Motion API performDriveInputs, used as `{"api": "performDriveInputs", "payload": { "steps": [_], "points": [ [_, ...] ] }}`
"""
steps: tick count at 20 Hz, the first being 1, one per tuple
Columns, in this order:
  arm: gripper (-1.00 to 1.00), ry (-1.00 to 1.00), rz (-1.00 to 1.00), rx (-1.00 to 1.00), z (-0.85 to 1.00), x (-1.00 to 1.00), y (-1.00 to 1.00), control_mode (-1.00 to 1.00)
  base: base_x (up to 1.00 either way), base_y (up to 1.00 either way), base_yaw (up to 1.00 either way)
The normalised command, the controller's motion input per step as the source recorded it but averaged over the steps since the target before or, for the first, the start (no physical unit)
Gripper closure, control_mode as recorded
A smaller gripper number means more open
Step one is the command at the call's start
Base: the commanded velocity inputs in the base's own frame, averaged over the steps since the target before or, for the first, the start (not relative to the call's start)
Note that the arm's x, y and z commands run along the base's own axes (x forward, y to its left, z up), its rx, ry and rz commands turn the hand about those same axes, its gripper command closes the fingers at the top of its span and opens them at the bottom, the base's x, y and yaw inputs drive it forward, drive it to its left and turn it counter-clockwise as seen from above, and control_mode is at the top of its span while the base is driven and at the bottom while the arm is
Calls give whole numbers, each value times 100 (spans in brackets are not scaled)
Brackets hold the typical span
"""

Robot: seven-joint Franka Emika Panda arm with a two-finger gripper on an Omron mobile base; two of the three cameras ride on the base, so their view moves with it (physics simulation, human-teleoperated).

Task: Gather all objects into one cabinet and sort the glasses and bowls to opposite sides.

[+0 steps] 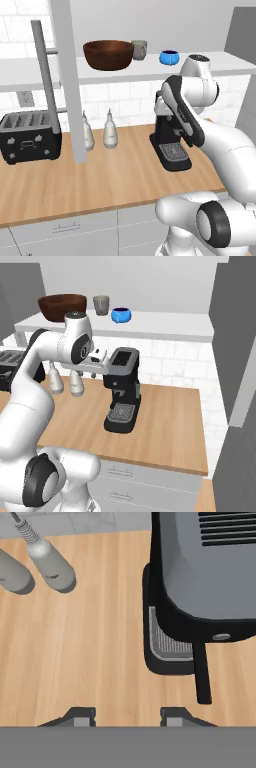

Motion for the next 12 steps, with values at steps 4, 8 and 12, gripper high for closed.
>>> {"api": "performDriveInputs", "payload": {
  "steps": [4, 8, 12],
  "points": [
    [-100, 0, 0, 0, 0, -1, 0, 100, -40, 0, 0],
    [-100, 0, 0, 0, 0, 0, 0, 100, -100, -3, 3],
    [-100, 0, 0, 0, 0, 0, 0, 100, -97, -3, 3]
  ]
}}
